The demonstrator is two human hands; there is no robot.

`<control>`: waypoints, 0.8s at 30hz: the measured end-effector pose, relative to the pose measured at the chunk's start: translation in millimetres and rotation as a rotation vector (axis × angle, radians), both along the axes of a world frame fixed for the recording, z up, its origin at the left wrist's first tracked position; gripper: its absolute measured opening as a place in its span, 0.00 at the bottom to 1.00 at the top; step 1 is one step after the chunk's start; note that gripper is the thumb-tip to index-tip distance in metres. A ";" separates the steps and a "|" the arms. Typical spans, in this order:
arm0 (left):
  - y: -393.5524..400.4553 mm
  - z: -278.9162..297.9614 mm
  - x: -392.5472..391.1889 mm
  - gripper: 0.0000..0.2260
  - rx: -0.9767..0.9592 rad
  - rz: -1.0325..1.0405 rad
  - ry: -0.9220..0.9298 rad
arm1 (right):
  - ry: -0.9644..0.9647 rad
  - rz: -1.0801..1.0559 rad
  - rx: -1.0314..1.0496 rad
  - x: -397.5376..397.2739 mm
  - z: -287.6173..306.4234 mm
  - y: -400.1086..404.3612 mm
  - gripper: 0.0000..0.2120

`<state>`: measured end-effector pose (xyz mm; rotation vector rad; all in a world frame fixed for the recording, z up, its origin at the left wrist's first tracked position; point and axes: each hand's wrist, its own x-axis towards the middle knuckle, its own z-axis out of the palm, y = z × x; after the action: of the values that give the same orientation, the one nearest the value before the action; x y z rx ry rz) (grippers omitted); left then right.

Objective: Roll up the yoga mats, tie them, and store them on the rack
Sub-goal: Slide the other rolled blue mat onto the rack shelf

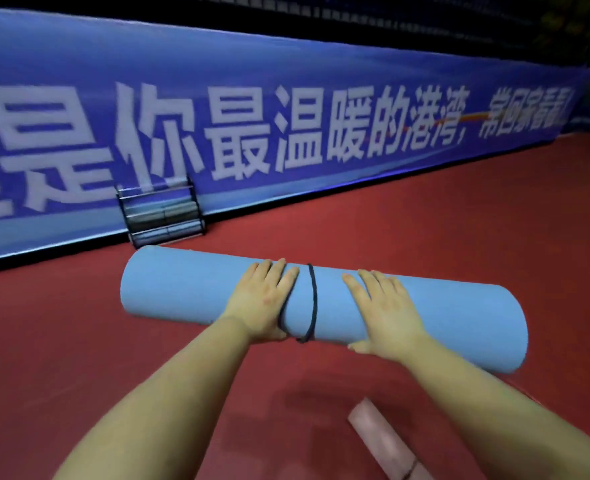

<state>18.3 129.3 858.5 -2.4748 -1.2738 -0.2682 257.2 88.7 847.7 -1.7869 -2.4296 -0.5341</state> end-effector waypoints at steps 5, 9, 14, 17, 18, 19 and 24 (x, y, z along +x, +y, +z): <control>-12.9 79.8 -91.1 0.48 0.165 0.177 -0.002 | -0.025 0.151 0.130 -90.7 80.7 30.9 0.61; -14.4 105.1 -144.8 0.48 0.201 0.315 0.010 | -0.007 0.280 0.167 -148.9 109.9 65.1 0.62; 12.0 110.9 -187.5 0.48 0.223 0.440 -0.003 | -0.023 0.395 0.188 -198.9 121.3 114.8 0.56; 47.0 110.3 -201.6 0.48 0.231 0.475 0.013 | -0.022 0.441 0.184 -215.3 120.9 161.3 0.56; 61.9 111.2 -204.2 0.48 0.231 0.485 0.018 | -0.017 0.453 0.181 -218.7 120.7 178.5 0.56; 78.5 112.1 -205.5 0.48 0.232 0.493 0.017 | -0.015 0.464 0.175 -221.3 120.9 197.8 0.56; 175.0 119.5 -198.3 0.48 0.228 0.557 -0.017 | -0.024 0.522 0.172 -221.7 134.0 305.7 0.56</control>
<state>-179.9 304.3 977.9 -1.8446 -1.7620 -0.2702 35.6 394.4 981.7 -1.0253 -2.6215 -0.6767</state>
